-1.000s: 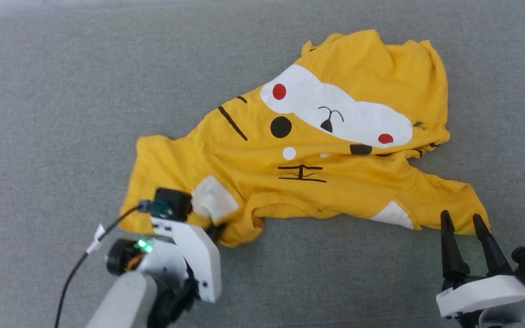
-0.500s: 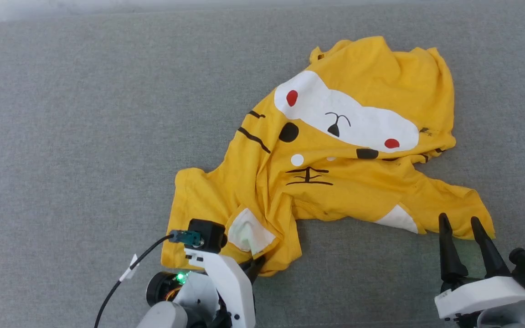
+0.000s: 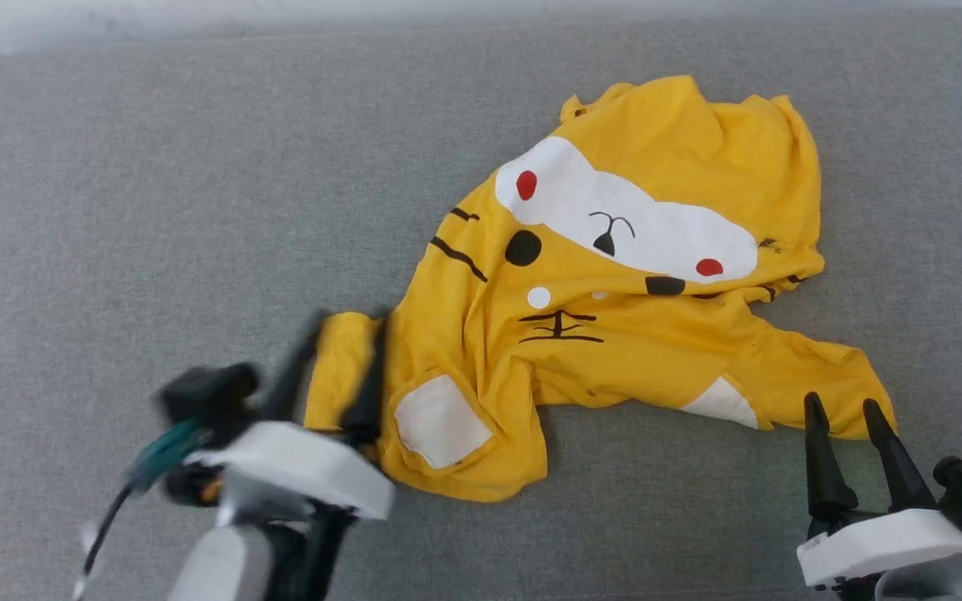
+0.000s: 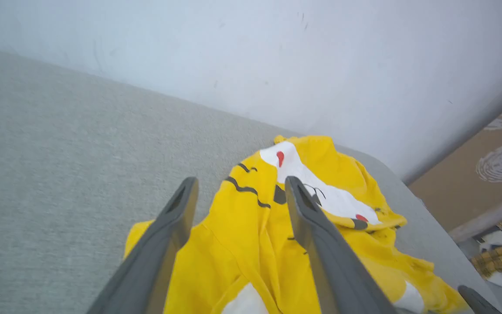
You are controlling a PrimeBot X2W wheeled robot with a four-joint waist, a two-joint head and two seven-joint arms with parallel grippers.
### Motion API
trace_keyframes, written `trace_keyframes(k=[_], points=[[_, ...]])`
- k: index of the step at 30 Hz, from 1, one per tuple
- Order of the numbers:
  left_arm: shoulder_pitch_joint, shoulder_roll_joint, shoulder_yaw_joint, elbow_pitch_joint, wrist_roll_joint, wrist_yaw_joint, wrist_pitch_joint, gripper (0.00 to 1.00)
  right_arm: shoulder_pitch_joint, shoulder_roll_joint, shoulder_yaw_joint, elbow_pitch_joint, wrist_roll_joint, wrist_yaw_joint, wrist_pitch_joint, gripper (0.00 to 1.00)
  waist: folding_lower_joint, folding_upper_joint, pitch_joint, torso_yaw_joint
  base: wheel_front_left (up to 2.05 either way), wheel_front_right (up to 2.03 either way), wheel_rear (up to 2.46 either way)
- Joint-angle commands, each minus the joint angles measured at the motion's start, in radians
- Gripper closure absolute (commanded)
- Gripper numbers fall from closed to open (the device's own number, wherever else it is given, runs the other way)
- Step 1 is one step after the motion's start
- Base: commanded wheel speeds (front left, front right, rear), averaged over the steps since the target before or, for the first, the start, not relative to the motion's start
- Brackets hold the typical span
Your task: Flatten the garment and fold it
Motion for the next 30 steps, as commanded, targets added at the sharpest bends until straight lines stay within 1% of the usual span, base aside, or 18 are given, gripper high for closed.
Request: trace_keyframes(k=[1, 4, 6, 8, 11, 16, 20, 23, 25, 27, 30], points=[[0.029, -0.002, 0.029, -0.014, 0.036, 0.016, -0.093, 0.00, 0.007, 0.002, 0.002, -0.005, -0.003, -0.001, 0.000, 0.00, 0.0000, 0.0000, 0.000, -0.003, 0.00, 0.00, 0.00], [0.069, 0.015, 0.053, -0.009, 0.112, 0.032, -0.253, 0.00, 0.014, 0.002, 0.004, -0.004, 0.000, -0.001, -0.001, 0.00, 0.0000, 0.0000, -0.004, -0.007, 0.00, 0.00, 0.00], [0.104, 0.015, 0.059, 0.001, 0.149, 0.050, -0.304, 0.00, 0.018, 0.002, 0.006, -0.005, 0.001, -0.001, -0.001, 0.00, 0.0000, 0.0000, -0.005, -0.009, 0.00, 0.00, 0.00], [0.137, 0.020, 0.062, 0.018, 0.186, 0.065, -0.325, 0.00, 0.022, 0.002, 0.006, -0.007, 0.002, -0.001, -0.001, 0.00, 0.0000, 0.0000, -0.005, -0.010, 0.00, 0.00, 0.00], [0.166, 0.020, 0.068, 0.047, 0.217, 0.077, -0.338, 0.00, 0.022, 0.002, 0.003, -0.007, 0.003, -0.001, -0.002, 0.00, 0.0000, 0.0000, -0.003, -0.007, 0.00, 0.00, 0.00], [0.177, 0.007, 0.072, 0.053, 0.239, 0.077, -0.343, 0.00, 0.017, 0.002, 0.000, -0.025, -0.005, -0.001, -0.001, 0.00, 0.0000, 0.0000, -0.001, 0.004, 0.00, 0.00, 0.00], [0.169, 0.000, 0.085, 0.031, 0.265, 0.071, -0.344, 0.00, -0.015, 0.002, -0.015, -0.081, -0.033, -0.001, 0.020, 0.00, 0.0000, 0.0000, 0.010, 0.013, 0.00, 0.00, 0.00], [0.162, -0.008, 0.092, 0.020, 0.278, 0.063, -0.344, 0.00, -0.066, 0.002, -0.033, -0.133, -0.034, -0.001, 0.070, 0.00, 0.0000, 0.0000, 0.023, 0.018, 0.00, 0.00, 0.00], [0.157, -0.014, 0.096, 0.013, 0.285, 0.057, -0.344, 0.00, -0.114, 0.002, -0.045, -0.163, -0.051, -0.001, 0.124, 0.00, 0.0000, 0.0000, 0.034, 0.023, 0.00, 0.00, 0.00], [0.150, -0.020, 0.098, 0.007, 0.291, 0.052, -0.344, 0.00, -0.173, 0.002, -0.056, -0.181, -0.050, -0.001, 0.202, 0.00, 0.0000, 0.0000, 0.051, 0.027, 0.00, 0.00, 0.00], [0.136, -0.027, 0.097, 0.003, 0.299, 0.041, -0.344, 0.00, -0.272, 0.002, -0.087, -0.190, -0.048, -0.001, 0.355, 0.00, 0.0000, 0.0000, 0.080, 0.036, 0.00, 0.00, 0.00]])
